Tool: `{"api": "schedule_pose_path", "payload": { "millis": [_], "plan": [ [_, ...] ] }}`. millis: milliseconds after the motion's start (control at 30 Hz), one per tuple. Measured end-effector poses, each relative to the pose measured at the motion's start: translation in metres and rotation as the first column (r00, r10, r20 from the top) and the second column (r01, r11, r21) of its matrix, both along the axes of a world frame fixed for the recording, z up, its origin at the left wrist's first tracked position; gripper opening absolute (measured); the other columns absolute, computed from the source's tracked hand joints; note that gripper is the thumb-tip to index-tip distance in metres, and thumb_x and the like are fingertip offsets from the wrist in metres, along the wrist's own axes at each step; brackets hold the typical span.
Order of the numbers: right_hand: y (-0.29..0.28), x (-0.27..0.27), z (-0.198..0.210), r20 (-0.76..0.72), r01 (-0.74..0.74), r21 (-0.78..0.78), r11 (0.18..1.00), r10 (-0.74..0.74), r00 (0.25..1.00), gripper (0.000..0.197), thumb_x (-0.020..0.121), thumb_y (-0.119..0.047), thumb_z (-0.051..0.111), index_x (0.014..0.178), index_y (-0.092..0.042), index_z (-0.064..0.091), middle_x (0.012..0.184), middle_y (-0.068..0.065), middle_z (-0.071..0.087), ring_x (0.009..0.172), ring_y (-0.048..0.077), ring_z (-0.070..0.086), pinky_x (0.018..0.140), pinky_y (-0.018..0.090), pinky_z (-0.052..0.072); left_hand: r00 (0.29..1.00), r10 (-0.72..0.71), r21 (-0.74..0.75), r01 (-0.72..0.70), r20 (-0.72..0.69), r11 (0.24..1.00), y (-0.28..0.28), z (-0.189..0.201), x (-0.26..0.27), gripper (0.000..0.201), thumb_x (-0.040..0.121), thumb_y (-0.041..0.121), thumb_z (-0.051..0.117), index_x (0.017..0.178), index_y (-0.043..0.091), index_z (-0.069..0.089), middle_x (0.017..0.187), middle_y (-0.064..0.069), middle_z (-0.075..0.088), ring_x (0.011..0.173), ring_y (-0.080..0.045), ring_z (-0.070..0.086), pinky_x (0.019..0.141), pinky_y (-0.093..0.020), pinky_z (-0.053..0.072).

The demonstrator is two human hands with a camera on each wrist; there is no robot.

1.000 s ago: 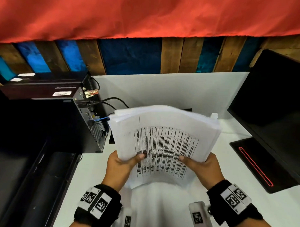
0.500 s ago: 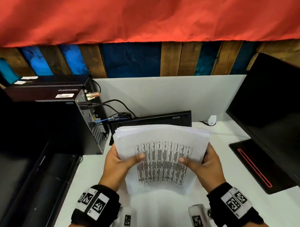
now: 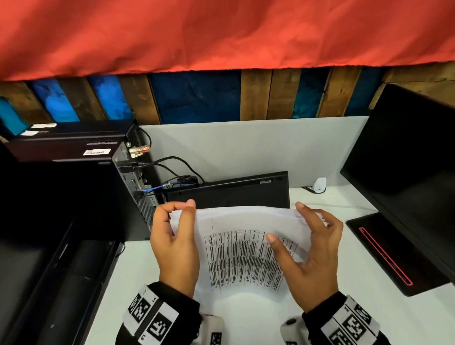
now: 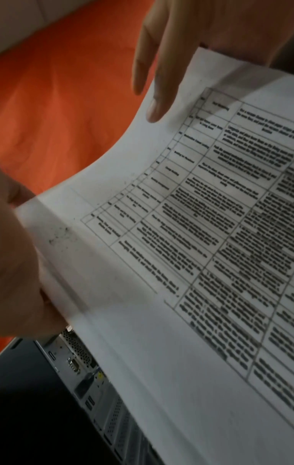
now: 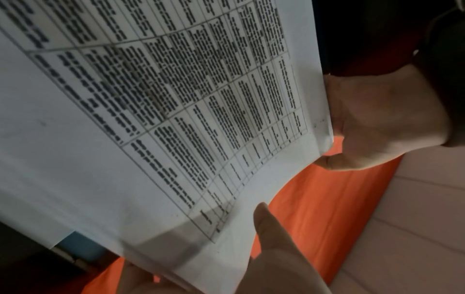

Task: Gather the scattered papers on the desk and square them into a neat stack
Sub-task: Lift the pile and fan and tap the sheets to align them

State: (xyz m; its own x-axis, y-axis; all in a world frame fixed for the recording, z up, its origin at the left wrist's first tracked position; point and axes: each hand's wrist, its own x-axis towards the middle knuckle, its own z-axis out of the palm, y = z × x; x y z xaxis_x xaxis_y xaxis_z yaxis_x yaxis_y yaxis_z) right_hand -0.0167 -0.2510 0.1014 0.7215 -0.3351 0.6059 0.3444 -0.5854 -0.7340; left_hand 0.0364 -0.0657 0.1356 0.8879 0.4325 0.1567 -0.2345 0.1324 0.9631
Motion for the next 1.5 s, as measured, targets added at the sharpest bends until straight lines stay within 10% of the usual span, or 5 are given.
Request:
{"api": "schedule_pose_path", "payload": {
  "millis": [200, 433, 900, 1167, 1500],
  "plan": [
    [-0.001, -0.002, -0.003, -0.071, 0.022, 0.053, 0.998, -0.018, 0.997, 0.061, 0.074, -0.044, 0.074, 0.124, -0.051, 0.041, 0.119, -0.006, 0.032, 0.114, -0.004, 0.042, 0.087, 0.031, 0.056, 0.999, -0.001, -0.008, 0.001, -0.045, 1.0, 0.007, -0.002, -0.001, 0.004, 0.09, 0.013, 0.062, 0.087, 0.013, 0.06, 0.076, 0.006, 0.059, 0.063, -0.001, 0.057, 0.063, -0.021, 0.046],
    [-0.002, -0.009, -0.004, -0.068, 0.029, -0.016, 0.999, -0.03, 0.997, 0.057, 0.076, -0.048, 0.067, 0.129, -0.041, 0.047, 0.116, -0.004, 0.035, 0.112, -0.01, 0.043, 0.088, 0.004, 0.043, 0.997, -0.053, -0.003, 0.053, -0.052, 0.999, 0.006, -0.006, -0.01, 0.021, 0.084, 0.024, 0.072, 0.09, 0.009, 0.059, 0.08, -0.003, 0.059, 0.07, -0.016, 0.058, 0.061, -0.024, 0.048],
    [-0.004, -0.006, -0.001, -0.03, -0.011, 0.027, 1.0, 0.012, 0.999, 0.056, 0.075, -0.044, 0.065, 0.127, -0.033, 0.047, 0.118, 0.001, 0.039, 0.114, -0.011, 0.042, 0.087, -0.002, 0.038, 0.997, -0.083, -0.005, 0.083, 0.002, 0.997, 0.01, -0.003, -0.004, 0.009, 0.089, 0.025, 0.061, 0.081, 0.021, 0.061, 0.077, 0.012, 0.06, 0.073, -0.004, 0.057, 0.073, -0.023, 0.044],
    [-0.008, -0.002, -0.003, -0.042, -0.103, 0.401, 0.91, 0.13, 0.991, 0.073, 0.083, -0.038, 0.067, 0.137, -0.044, 0.019, 0.116, -0.015, 0.051, 0.102, -0.007, 0.059, 0.081, 0.005, 0.047, 0.976, -0.21, -0.086, 0.215, 0.059, 0.973, 0.015, -0.013, -0.008, 0.062, 0.073, 0.061, 0.067, 0.099, 0.006, 0.057, 0.085, -0.007, 0.057, 0.079, -0.021, 0.054, 0.072, -0.029, 0.046],
    [-0.016, 0.0, -0.01, -0.014, -0.266, 0.461, 0.847, 0.306, 0.952, 0.059, 0.067, -0.043, 0.064, 0.116, -0.011, 0.053, 0.103, -0.021, 0.065, 0.094, -0.004, 0.063, 0.077, 0.009, 0.05, 0.896, -0.443, -0.023, 0.443, -0.001, 0.896, 0.018, -0.03, -0.011, 0.092, 0.036, 0.056, 0.091, 0.109, 0.013, 0.055, 0.097, -0.006, 0.071, 0.089, -0.018, 0.07, 0.075, -0.026, 0.056]
  ]
}}
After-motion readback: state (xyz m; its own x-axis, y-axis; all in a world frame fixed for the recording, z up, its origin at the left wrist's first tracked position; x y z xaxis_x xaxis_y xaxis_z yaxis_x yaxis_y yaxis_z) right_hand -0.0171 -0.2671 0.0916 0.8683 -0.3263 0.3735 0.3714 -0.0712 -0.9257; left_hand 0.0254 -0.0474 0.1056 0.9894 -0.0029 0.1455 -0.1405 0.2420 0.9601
